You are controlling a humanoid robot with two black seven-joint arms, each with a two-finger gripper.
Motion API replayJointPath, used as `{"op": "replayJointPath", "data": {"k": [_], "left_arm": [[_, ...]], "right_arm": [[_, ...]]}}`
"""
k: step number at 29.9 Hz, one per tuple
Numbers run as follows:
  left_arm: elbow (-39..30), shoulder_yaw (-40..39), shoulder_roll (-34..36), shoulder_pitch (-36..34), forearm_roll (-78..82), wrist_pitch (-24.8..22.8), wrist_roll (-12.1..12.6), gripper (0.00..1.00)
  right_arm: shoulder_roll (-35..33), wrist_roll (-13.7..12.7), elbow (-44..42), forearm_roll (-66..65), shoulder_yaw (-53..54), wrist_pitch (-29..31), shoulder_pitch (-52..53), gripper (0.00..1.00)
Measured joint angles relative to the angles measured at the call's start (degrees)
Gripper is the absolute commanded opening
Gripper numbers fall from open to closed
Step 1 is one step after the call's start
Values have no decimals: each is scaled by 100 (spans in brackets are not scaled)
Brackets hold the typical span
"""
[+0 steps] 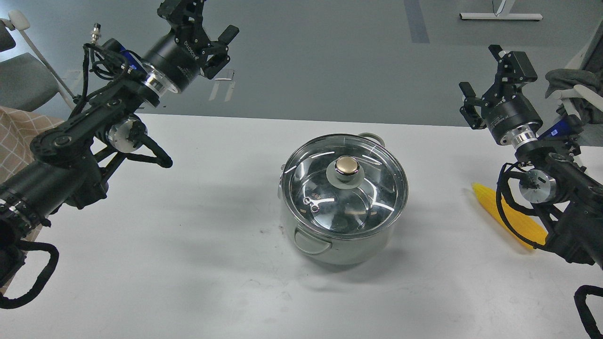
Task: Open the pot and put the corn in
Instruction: 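Reach the left gripper over the pot and grasp the lid knob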
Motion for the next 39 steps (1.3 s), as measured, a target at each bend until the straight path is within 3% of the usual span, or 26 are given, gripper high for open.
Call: {"op": "replayJointPath", "data": {"k": [7,11,19,26,39], "left_arm": [[-1372,-38,202,-24,2851,516,0,98],[-1687,-37,75,-23,4515,744,-6,98],[-1745,119,-320,-95,6882,891,-88,98],[-1691,767,-586,-184,8291,901,-96,98],[-1448,1193,-951,-56,8603,894,-36,98]], "right_arm": [[0,0,0,-4,0,-24,-32,100],[-41,0,0,-9,0,-32,-95,100],[-259,0,0,-9,11,-39,-243,100],[-376,0,11,-3,11,-39,-351,100],[-350,0,25,0,9,-39,-389,100]]}}
